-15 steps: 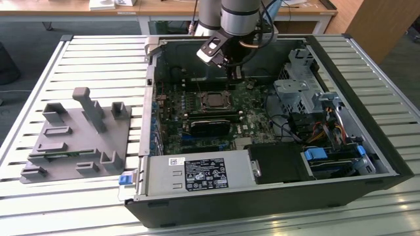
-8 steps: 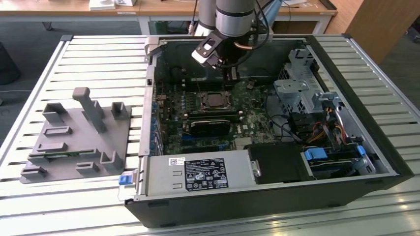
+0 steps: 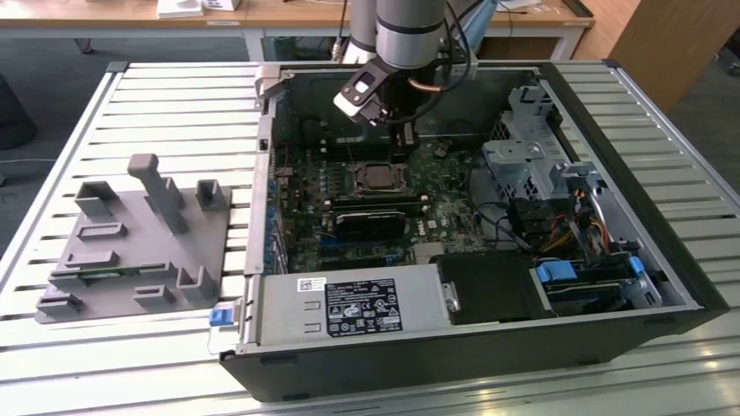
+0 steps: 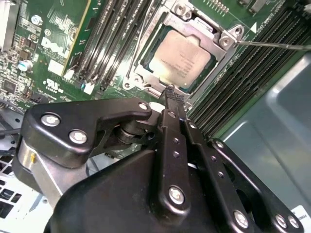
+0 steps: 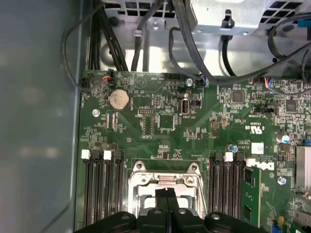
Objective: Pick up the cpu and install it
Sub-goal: 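Close the cpu cover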
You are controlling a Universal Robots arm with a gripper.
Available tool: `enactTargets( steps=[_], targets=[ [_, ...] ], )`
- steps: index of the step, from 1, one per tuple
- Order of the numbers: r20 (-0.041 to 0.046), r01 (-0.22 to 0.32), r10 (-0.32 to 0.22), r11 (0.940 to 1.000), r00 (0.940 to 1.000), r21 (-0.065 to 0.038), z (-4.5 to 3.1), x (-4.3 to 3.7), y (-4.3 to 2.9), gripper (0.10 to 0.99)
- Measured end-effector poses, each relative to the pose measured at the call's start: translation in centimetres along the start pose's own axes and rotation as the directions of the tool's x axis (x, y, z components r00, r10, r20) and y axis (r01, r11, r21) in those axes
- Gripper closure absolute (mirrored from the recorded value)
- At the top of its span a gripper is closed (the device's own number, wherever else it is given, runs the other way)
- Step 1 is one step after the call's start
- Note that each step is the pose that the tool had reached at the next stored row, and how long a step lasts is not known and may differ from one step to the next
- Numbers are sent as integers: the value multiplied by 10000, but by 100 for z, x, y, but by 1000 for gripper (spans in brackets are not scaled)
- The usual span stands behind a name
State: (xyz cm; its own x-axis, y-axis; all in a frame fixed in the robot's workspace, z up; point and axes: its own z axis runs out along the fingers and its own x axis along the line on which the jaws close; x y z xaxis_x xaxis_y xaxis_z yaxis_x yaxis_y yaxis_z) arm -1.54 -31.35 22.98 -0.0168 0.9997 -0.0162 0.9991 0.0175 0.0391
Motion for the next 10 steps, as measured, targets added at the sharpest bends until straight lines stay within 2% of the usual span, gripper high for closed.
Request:
enactTargets(
  steps=[7,10],
  targets=[
    [-2,0,0,10000,10000,-1,9,0,-27,980],
    [-1,-1,1,10000,10000,-1,17,1,-80,980]
  ],
)
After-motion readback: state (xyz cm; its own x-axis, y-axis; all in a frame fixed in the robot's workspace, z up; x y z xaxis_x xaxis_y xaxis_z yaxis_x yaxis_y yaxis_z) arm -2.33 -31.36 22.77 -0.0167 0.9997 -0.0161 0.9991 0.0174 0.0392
